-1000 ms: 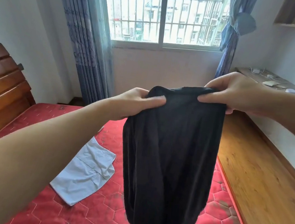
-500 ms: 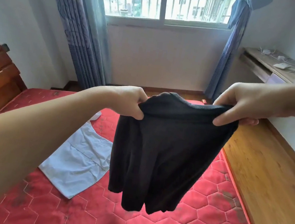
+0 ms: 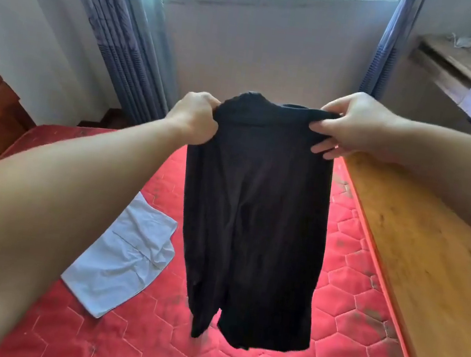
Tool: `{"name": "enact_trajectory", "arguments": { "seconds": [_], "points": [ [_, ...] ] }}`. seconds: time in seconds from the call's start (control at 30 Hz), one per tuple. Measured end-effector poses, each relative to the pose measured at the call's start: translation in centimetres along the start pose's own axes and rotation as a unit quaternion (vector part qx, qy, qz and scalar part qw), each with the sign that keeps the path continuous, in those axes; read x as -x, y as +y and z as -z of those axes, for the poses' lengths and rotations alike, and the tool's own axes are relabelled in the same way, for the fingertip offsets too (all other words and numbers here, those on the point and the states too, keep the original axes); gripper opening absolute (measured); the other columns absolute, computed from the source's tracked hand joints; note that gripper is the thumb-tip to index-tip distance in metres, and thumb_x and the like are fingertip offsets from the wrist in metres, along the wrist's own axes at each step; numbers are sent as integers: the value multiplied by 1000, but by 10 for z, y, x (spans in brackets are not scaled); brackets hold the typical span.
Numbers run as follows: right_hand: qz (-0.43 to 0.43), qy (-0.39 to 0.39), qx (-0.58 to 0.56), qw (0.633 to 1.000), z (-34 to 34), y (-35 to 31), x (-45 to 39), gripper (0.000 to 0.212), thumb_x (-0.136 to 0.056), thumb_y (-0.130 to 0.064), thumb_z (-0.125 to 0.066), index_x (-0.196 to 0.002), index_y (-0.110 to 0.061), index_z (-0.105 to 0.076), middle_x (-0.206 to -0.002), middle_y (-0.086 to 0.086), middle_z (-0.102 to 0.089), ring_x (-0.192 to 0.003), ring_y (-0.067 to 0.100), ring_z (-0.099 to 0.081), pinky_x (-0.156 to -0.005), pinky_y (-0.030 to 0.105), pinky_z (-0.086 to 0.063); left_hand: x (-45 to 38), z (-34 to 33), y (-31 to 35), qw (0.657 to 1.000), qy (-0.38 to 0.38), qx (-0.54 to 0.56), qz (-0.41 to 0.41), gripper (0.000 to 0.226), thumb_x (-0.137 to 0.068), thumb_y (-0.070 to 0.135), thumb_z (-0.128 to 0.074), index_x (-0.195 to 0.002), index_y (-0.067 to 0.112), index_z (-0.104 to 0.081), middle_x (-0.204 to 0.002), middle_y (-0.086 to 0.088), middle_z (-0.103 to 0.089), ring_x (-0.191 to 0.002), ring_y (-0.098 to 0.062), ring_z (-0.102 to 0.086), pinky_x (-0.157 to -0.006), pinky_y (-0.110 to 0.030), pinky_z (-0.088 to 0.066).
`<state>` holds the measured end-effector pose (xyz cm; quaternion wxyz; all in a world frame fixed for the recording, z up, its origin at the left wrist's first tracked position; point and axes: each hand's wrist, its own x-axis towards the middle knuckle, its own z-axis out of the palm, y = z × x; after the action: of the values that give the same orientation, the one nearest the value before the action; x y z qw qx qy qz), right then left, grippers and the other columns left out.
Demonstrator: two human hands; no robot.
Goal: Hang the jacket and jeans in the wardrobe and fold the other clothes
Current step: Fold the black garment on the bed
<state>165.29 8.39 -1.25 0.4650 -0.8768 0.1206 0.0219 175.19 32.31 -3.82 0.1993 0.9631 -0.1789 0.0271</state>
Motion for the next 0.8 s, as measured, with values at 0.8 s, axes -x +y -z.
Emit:
{"name": "enact_trajectory", "arguments": {
  "seconds": [0.8],
  "points": [
    [81, -106, 333, 933, -225, 311, 164, 40, -69, -46, -34, -81, -27, -68, -77, -10, -65, -77, 17, -65, -57, 30, -45, 240, -299, -129, 940, -229, -39, -248, 25, -67, 14, -59, -89, 26, -63, -87, 1, -60, -79, -29, -64, -57, -33, -45]
  ]
}}
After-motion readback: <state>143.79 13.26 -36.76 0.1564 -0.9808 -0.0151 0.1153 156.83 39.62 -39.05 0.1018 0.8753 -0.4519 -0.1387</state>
